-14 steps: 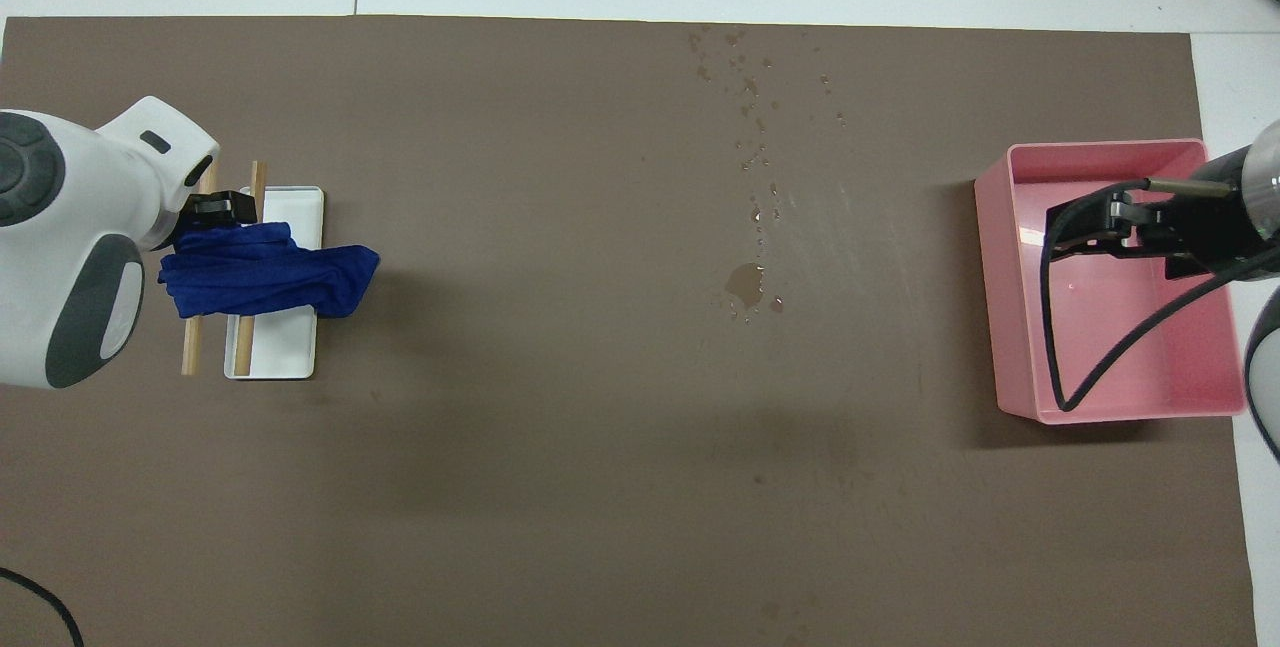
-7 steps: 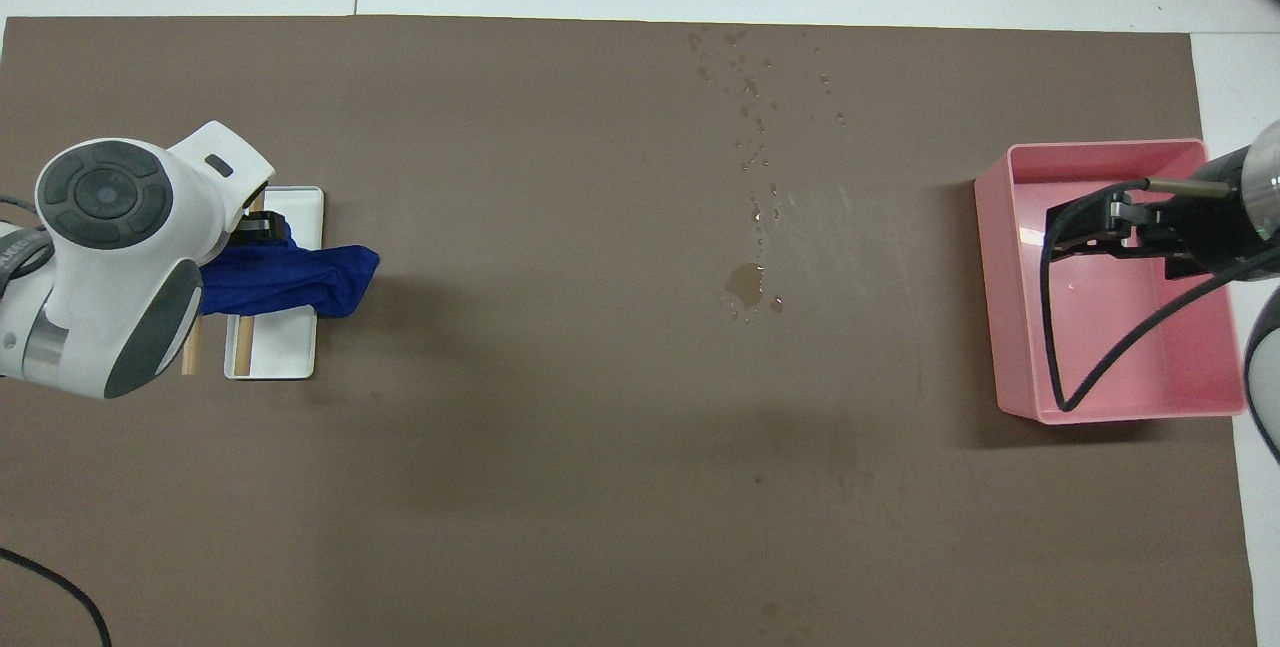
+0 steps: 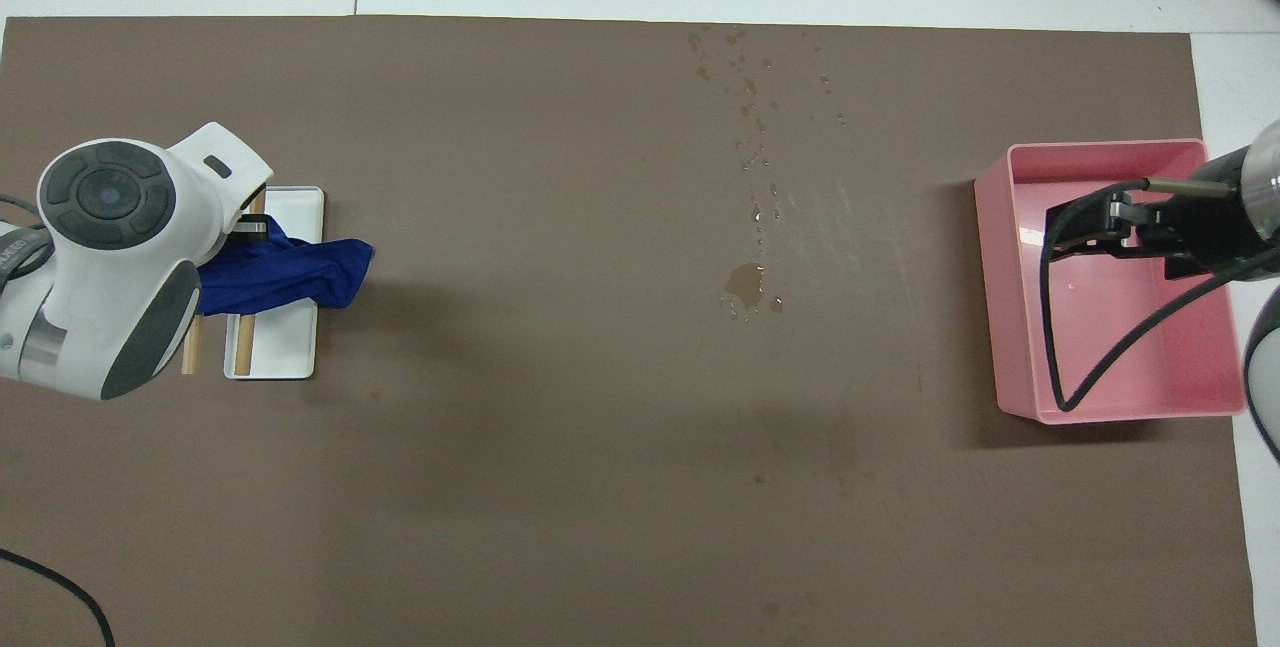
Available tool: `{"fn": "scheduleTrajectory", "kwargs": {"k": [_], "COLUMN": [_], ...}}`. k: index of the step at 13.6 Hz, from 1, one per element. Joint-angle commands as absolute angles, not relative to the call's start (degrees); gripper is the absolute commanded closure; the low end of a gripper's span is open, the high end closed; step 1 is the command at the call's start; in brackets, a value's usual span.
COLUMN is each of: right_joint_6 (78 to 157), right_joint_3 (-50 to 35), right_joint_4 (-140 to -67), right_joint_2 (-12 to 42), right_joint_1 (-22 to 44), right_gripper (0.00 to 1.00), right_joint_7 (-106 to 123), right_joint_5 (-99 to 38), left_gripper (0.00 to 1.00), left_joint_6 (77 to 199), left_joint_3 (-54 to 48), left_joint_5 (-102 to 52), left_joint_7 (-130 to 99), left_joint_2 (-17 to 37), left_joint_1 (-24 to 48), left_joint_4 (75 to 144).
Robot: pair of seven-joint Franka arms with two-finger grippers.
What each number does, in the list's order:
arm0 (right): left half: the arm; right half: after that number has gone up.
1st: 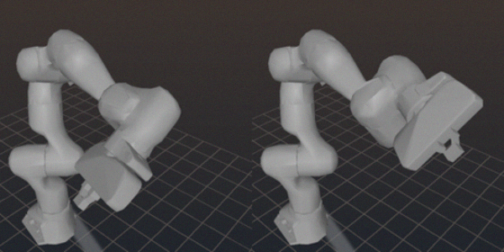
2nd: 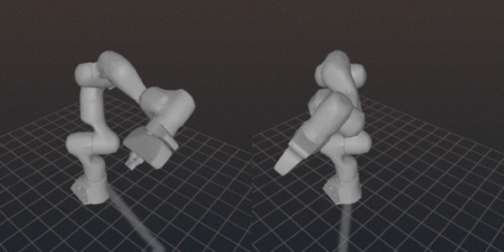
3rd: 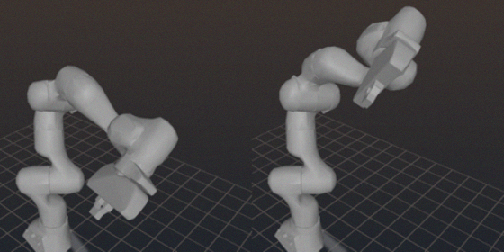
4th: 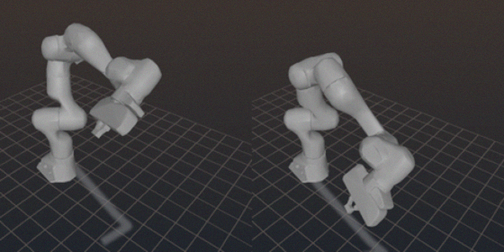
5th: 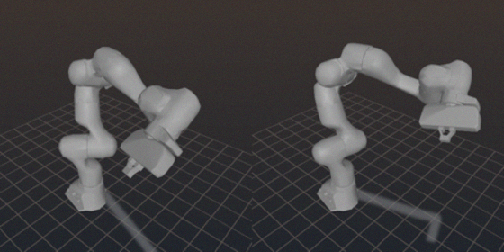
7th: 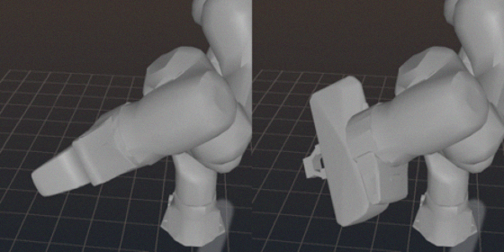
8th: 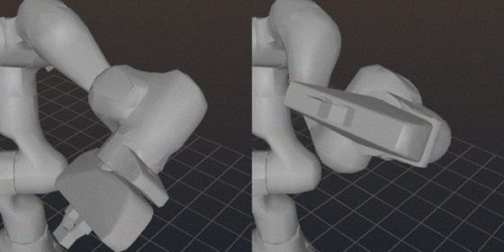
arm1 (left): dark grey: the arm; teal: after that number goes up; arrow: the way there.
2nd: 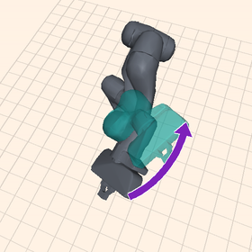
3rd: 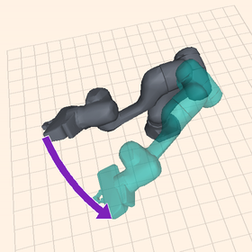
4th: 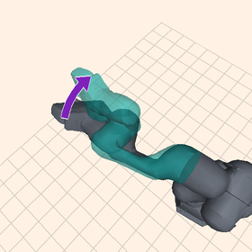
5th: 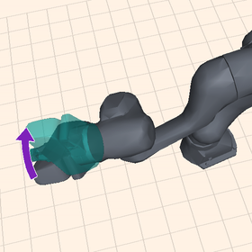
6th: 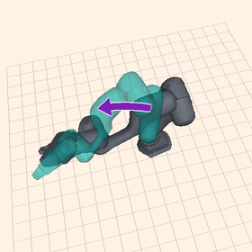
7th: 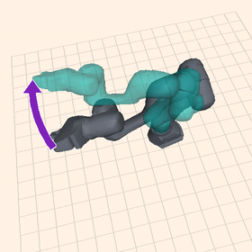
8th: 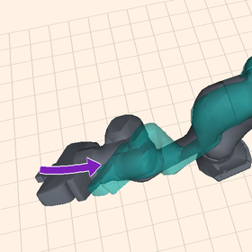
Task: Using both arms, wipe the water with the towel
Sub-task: 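Close the left gripper on the blue towel's top edge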
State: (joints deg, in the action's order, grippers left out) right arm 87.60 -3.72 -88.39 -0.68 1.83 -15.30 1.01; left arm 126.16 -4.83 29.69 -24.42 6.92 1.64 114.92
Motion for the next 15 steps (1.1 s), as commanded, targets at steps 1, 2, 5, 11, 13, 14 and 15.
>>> {"fn": "scheduleTrajectory", "kwargs": {"k": [1,2,5,11,13,14,15], "right_joint_6": [86.75,86.66,86.84,86.92,86.92,86.92,86.92], "right_joint_3": [-4.22,-4.31,-4.22,-4.31,-4.31,-4.22,-4.31], "right_joint_4": [-88.51,-88.51,-88.59,-88.51,-88.59,-88.59,-88.59], "right_joint_2": [-0.97,-0.97,-0.97,-0.97,-0.97,-0.97,-0.97], "right_joint_1": [0.97,0.97,0.97,0.97,0.97,0.97,0.97], "right_gripper": [0.0,0.0,0.0,0.0,0.0,0.0,0.0], "right_joint_7": [-13.89,-13.89,-13.89,-13.89,-13.89,-13.89,-13.89], "right_joint_5": [0.79,0.79,0.79,0.79,0.79,0.79,0.7], "left_gripper": [0.92,0.99,1.0,1.0,0.79,0.74,0.64], "left_joint_6": [125.24,125.24,124.81,122.61,123.31,123.48,123.75], "left_joint_3": [-4.66,-4.66,-4.66,-5.01,-5.01,-5.01,-5.01], "left_joint_5": [30.5,30.5,30.5,29.97,29.97,29.97,29.97], "left_joint_7": [-25.22,-25.14,-24.53,-24.43,-24.43,-24.43,-24.35], "left_joint_2": [6.68,6.68,6.77,5.98,5.8,5.71,5.45], "left_joint_1": [2.2,2.11,2.11,1.93,1.67,1.67,1.67], "left_joint_4": [115.4,115.23,114.61,112.59,113.38,113.73,113.9]}}
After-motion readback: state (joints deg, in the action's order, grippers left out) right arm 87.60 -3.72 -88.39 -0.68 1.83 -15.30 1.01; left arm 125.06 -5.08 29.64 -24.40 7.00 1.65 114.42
